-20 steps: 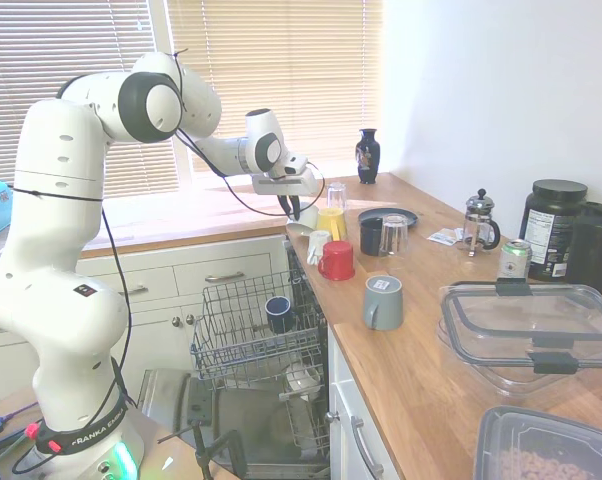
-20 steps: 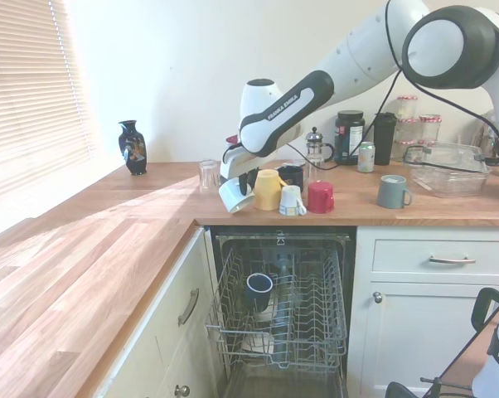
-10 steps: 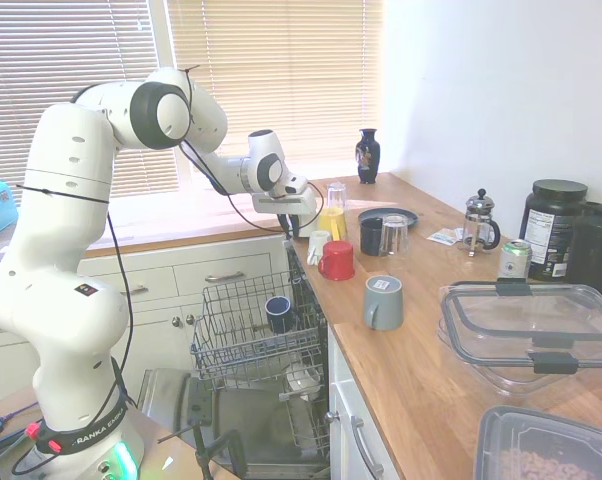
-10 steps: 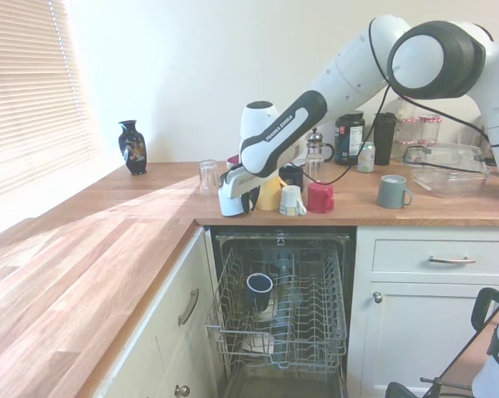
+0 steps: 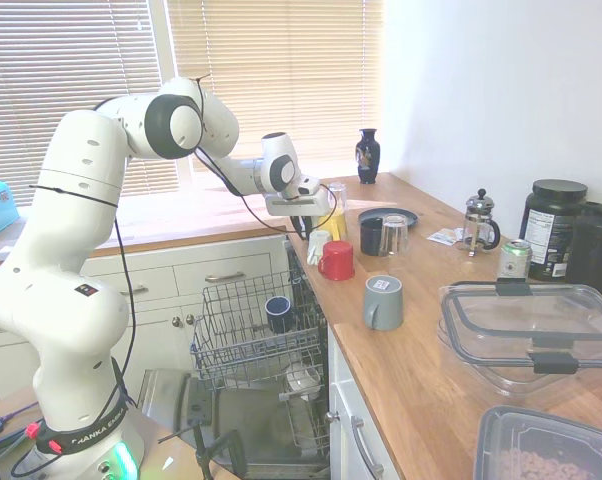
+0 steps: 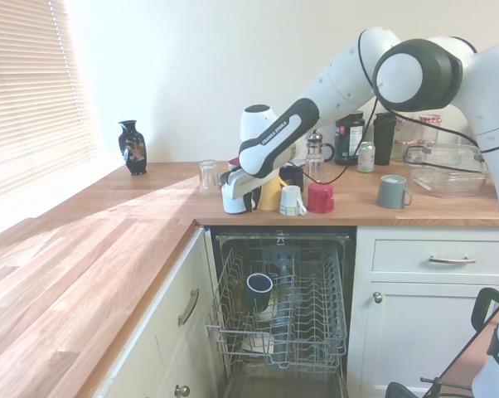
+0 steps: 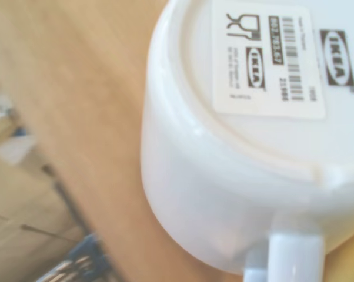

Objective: Move a mug from dishwasher to table

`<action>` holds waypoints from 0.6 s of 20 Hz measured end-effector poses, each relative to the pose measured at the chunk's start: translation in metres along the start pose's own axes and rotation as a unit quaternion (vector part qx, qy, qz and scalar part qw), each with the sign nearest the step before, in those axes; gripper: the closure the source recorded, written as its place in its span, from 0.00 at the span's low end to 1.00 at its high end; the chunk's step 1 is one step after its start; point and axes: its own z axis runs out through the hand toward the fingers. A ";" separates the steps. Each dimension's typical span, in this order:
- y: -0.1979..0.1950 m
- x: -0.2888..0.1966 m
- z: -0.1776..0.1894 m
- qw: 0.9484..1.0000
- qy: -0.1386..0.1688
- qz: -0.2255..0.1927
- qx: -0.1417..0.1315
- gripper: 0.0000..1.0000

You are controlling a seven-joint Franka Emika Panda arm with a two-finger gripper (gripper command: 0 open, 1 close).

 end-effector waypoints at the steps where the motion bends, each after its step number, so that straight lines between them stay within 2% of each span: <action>1: -0.001 0.002 0.001 1.000 -0.002 -0.003 -0.004 0.00; 5: -0.004 0.004 0.000 0.999 -0.029 -0.007 -0.020 0.00; 12: -0.015 -0.007 0.000 0.999 -0.034 -0.016 -0.021 0.00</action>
